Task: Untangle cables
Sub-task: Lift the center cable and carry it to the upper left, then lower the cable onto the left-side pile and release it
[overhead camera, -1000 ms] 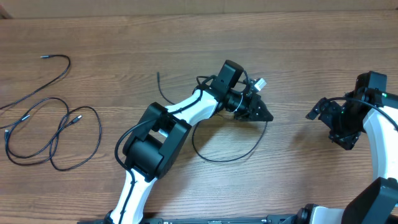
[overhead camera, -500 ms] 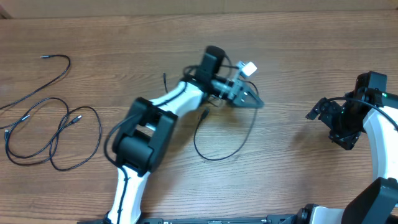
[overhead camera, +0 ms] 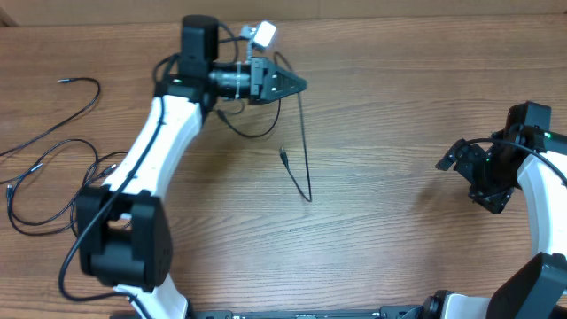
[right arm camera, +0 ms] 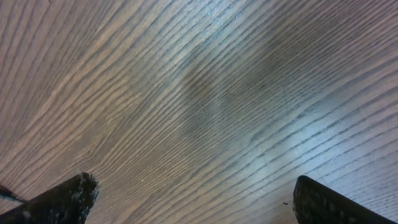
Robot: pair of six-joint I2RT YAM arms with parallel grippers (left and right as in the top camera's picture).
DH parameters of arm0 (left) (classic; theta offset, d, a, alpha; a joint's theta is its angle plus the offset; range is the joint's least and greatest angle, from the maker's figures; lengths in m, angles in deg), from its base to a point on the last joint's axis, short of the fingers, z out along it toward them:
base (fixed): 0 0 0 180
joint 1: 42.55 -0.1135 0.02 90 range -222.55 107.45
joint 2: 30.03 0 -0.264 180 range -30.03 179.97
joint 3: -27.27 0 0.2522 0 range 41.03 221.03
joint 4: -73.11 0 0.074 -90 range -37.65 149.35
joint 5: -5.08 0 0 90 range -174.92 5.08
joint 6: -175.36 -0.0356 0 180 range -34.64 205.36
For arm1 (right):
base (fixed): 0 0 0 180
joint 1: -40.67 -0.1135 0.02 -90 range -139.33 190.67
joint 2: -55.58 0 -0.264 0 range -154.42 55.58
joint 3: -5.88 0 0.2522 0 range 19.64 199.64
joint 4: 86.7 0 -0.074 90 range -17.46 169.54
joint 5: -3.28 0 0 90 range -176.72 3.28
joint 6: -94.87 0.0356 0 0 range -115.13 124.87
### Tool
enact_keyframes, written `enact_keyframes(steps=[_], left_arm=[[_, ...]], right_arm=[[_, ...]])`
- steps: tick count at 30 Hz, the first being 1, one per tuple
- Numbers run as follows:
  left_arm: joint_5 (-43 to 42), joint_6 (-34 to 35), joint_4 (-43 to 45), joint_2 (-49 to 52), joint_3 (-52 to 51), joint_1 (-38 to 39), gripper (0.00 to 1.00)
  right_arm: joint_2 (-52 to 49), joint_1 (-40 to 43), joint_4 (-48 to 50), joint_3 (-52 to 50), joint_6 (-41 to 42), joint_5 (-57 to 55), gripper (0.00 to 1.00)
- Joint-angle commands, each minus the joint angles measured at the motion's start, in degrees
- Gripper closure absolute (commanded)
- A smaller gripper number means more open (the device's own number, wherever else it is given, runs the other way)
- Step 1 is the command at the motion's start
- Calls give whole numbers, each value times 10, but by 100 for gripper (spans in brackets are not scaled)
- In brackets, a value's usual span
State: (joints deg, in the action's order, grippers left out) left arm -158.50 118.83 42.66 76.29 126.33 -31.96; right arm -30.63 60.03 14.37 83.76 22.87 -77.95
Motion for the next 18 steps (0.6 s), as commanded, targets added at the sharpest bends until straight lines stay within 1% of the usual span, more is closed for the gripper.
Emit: enact_keyframes(steps=[1,3,4,9,14,18], left_arm=[[144,-112,-91,-51,0,-28,96],[200,-137,-140,-80,1,-45,96],[268,-160,-188,-115,9,-68,96],[406,-185,-266,-180,65,-127,96],[515,-185,-305,-208,160,-207,96],[564,-185,-300,-207,189,-254,96]], right_arm=[[0,-3,2,0,1,3,0],[0,-3,2,0,1,3,0],[0,-3,3,0,1,3,0],[0,-3,3,0,1,3,0],[0,-3,3,0,1,3,0],[0,-3,3,0,1,3,0]])
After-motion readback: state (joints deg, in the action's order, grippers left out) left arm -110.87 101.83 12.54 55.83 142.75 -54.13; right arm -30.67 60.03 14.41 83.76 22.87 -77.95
